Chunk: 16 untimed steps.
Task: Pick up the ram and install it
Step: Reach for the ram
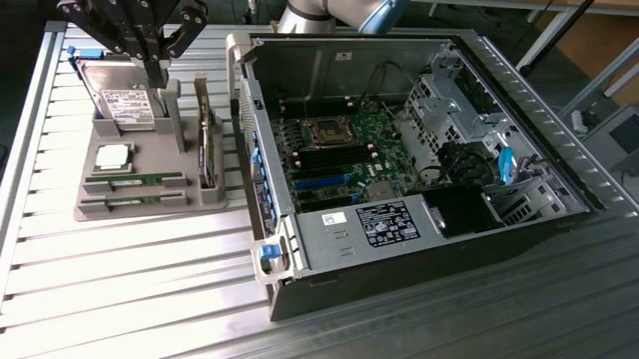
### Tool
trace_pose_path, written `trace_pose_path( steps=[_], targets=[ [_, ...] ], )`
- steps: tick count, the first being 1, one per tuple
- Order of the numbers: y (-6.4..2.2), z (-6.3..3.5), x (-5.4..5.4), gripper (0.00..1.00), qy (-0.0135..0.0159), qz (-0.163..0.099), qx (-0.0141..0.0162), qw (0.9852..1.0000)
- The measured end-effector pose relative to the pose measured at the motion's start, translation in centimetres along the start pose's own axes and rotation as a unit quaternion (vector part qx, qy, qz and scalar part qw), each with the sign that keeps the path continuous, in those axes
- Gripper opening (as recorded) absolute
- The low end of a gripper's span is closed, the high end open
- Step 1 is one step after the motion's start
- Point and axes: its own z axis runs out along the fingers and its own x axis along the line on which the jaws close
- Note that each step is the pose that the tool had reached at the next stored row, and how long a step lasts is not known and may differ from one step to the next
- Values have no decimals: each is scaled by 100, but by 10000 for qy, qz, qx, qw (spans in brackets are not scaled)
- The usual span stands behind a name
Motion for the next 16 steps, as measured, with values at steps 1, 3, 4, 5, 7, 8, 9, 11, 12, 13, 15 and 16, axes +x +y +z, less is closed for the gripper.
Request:
trace_pose_path(
  steps=[1, 3, 4, 5, 7, 8, 9, 11, 12, 13, 15, 16],
  targets=[
    [-2, 0, 14, 9, -1, 0, 2, 10000],
    [-6, 0, 35, 9, -2, 0, 4, 10000],
    [-8, -1, 45, 9, -1, 0, 6, 10000],
    [-9, -1, 56, 9, -2, -1, 7, 10000],
    [-13, -2, 78, 9, -2, 0, 9, 10000],
    [-19, -4, 115, 9, -3, 0, 12, 10000],
    [-25, -5, 147, 9, -4, 0, 14, 10000],
    [-29, -5, 171, 9, -5, -1, 15, 10000],
    [-29, -5, 171, 9, -5, -1, 15, 10000],
    [-29, -5, 171, 9, -4, 0, 16, 10000],
    [-30, -5, 171, 9, -4, -1, 16, 10000],
    [-30, -5, 171, 9, -5, 0, 16, 10000]
  ],
)
